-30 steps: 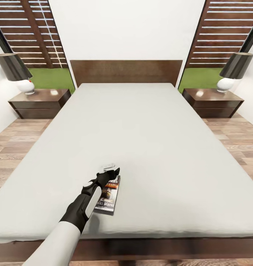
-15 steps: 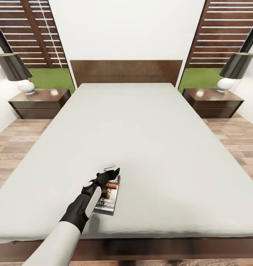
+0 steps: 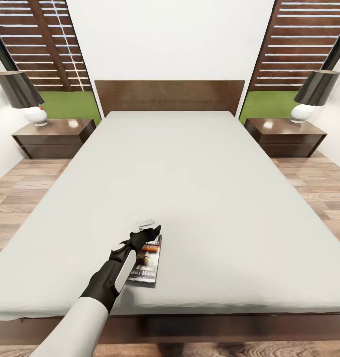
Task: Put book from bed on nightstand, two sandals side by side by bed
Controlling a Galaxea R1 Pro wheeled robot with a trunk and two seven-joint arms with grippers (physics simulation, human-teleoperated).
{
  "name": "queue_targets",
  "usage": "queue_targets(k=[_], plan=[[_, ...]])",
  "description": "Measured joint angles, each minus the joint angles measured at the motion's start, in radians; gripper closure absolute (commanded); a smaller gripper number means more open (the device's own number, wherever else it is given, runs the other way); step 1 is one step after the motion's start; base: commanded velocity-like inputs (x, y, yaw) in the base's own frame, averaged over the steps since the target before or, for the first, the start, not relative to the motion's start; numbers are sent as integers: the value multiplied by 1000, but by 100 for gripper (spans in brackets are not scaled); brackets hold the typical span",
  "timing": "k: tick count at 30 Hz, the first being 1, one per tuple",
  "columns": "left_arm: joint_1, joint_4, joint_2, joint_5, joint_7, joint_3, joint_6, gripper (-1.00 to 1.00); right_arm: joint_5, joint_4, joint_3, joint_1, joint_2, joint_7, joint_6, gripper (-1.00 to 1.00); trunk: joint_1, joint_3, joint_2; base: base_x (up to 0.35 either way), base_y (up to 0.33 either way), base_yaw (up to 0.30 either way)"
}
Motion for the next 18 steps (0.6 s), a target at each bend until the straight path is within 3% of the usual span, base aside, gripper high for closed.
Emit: queue_targets(k=[9,18], plan=[[1,-1,0,-1,0,-1,0,-100,0,0,0,0,0,0,0,-100,0,0,0,-1,0,0],[0,-1,0,-1,0,-1,0,-100,0,0,0,0,0,0,0,-100,0,0,0,-133,0,0]])
